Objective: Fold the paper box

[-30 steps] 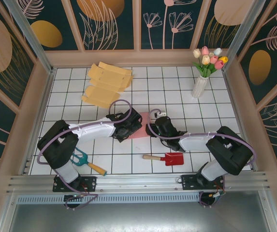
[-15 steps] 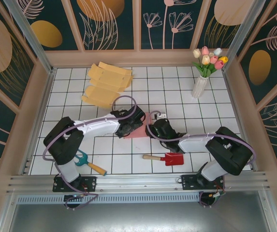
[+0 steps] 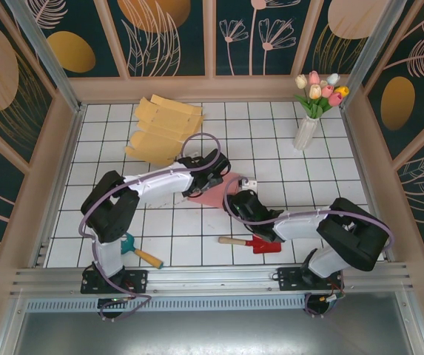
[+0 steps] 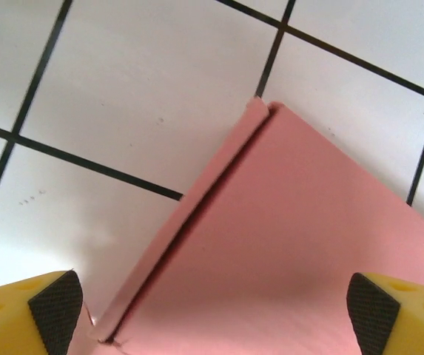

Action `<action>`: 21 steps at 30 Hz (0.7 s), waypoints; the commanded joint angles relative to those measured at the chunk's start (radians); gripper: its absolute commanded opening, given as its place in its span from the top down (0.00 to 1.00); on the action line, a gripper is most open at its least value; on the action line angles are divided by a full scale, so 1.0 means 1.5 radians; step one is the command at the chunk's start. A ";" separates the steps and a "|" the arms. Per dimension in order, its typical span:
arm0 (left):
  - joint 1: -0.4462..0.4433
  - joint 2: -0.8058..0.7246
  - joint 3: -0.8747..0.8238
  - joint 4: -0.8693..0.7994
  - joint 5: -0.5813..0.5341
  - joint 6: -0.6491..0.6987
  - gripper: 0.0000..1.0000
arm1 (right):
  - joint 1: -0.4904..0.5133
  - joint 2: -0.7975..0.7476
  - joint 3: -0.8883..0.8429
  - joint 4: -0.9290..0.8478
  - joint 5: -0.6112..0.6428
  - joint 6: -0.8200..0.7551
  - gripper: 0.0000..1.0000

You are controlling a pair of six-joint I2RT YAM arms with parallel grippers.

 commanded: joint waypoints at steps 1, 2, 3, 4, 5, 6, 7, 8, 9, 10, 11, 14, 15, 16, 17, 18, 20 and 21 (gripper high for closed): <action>0.010 -0.008 0.016 -0.078 -0.045 0.001 0.03 | 0.006 0.008 0.000 -0.018 0.026 0.015 0.55; 0.011 -0.008 0.025 -0.097 -0.054 -0.001 0.03 | 0.006 0.012 0.002 -0.018 0.026 0.016 0.56; 0.010 -0.011 0.026 -0.105 -0.056 -0.001 0.02 | 0.005 0.015 0.003 -0.018 0.026 0.016 0.55; 0.010 -0.018 0.022 -0.106 -0.050 -0.002 0.01 | 0.006 0.019 0.005 -0.017 0.025 0.017 0.56; 0.010 -0.024 0.015 -0.101 -0.040 -0.004 0.02 | 0.006 0.022 0.006 -0.017 0.024 0.017 0.55; 0.010 -0.032 0.004 -0.089 -0.019 -0.007 0.01 | 0.005 0.025 0.007 -0.016 0.024 0.016 0.56; 0.011 -0.038 -0.008 -0.076 0.003 -0.011 0.02 | 0.006 0.027 0.009 -0.017 0.024 0.016 0.56; 0.010 -0.042 -0.016 -0.065 0.021 -0.016 0.01 | 0.005 0.029 0.010 -0.017 0.025 0.015 0.56; 0.010 -0.046 -0.025 -0.052 0.041 -0.021 0.01 | 0.005 0.030 0.010 -0.016 0.024 0.015 0.55; 0.010 -0.049 -0.030 -0.039 0.058 -0.026 0.01 | 0.005 0.031 0.011 -0.016 0.023 0.014 0.56; 0.010 -0.050 -0.034 -0.032 0.070 -0.032 0.01 | 0.006 0.031 0.011 -0.016 0.022 0.014 0.55; 0.011 -0.046 -0.028 -0.026 0.086 -0.043 0.02 | 0.006 0.029 0.010 -0.018 0.021 0.013 0.55; 0.011 -0.042 -0.025 -0.031 0.087 -0.050 0.02 | 0.005 0.027 0.008 -0.018 0.022 0.012 0.56; 0.011 -0.041 -0.024 -0.035 0.089 -0.056 0.02 | 0.005 0.026 0.007 -0.019 0.024 0.012 0.55; 0.010 -0.040 -0.026 -0.036 0.094 -0.061 0.01 | 0.005 0.024 0.005 -0.020 0.024 0.012 0.55; 0.010 -0.036 -0.028 -0.036 0.100 -0.064 0.01 | 0.005 0.023 0.005 -0.021 0.025 0.011 0.55; 0.010 -0.030 -0.030 -0.036 0.109 -0.067 0.01 | 0.005 0.021 0.004 -0.021 0.028 0.009 0.56; 0.010 -0.026 -0.030 -0.036 0.114 -0.068 0.01 | 0.005 0.021 0.004 -0.021 0.028 0.008 0.55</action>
